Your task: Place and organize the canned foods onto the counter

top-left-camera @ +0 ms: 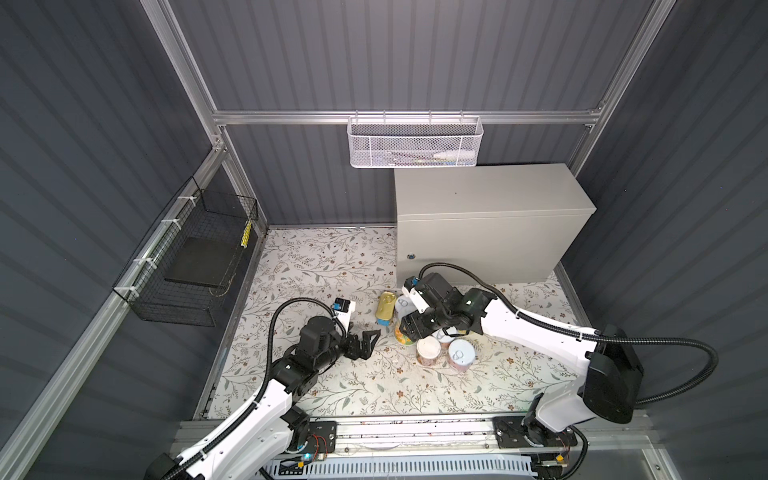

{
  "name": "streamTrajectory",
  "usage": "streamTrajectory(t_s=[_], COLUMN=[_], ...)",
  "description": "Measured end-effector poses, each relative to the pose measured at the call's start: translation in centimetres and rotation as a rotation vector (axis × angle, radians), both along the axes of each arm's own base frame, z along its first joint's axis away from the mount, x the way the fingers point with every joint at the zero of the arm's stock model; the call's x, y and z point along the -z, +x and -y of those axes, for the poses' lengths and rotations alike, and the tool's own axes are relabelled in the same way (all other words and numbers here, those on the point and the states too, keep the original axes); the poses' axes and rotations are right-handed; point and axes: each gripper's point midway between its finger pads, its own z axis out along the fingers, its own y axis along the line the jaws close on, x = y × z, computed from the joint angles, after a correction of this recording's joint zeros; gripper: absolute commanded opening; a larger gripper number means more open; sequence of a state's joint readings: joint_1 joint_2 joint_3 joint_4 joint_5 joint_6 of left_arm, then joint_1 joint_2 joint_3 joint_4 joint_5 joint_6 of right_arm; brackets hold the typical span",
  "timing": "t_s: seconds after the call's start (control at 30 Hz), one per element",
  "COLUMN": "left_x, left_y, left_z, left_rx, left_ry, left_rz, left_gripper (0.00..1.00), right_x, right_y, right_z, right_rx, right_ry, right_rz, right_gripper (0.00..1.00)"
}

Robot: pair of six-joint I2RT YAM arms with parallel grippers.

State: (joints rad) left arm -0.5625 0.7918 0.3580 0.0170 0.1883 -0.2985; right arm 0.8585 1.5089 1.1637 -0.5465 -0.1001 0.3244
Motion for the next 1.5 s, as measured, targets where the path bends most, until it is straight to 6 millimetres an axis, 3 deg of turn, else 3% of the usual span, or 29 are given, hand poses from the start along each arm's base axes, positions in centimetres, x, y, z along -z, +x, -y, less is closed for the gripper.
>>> streamTrajectory(t_s=[0.33,0.5,0.9,1.0,1.5], left_x=[-1.0,-0.7,-2.6,-2.6,-2.1], left_y=[-0.6,-1.0,-0.4,-0.4,-0.3], left_z=[3.5,5.0,9.3,10.0,12.9], left_rx=[0.193,0.266,0.395,0.421,0.5], left_ry=[-0.086,-0.092,-0.094,-0.095,-0.129], left_rz=[0.044,0.038,0.101,0.107,0.095], left_gripper=[0.99,0.99,0.99,0.91,0.82], right_x=[-2.7,-2.7,-2.9,-3.3,-3.8], right_y=[0.1,-0.4,-0.7,-0.8,-0.9], right_z=[0.8,0.6,0.8,0.9,1.9], right_rx=[0.001,-0.016,-0.033,-0.035,0.002], right_ry=[0.102,0.121,0.163,0.19,0.268], right_rz=[-0.01,-0.035,-0.067,-0.072,-0.091], right_gripper=[0.56,0.56,0.54,0.53,0.51])
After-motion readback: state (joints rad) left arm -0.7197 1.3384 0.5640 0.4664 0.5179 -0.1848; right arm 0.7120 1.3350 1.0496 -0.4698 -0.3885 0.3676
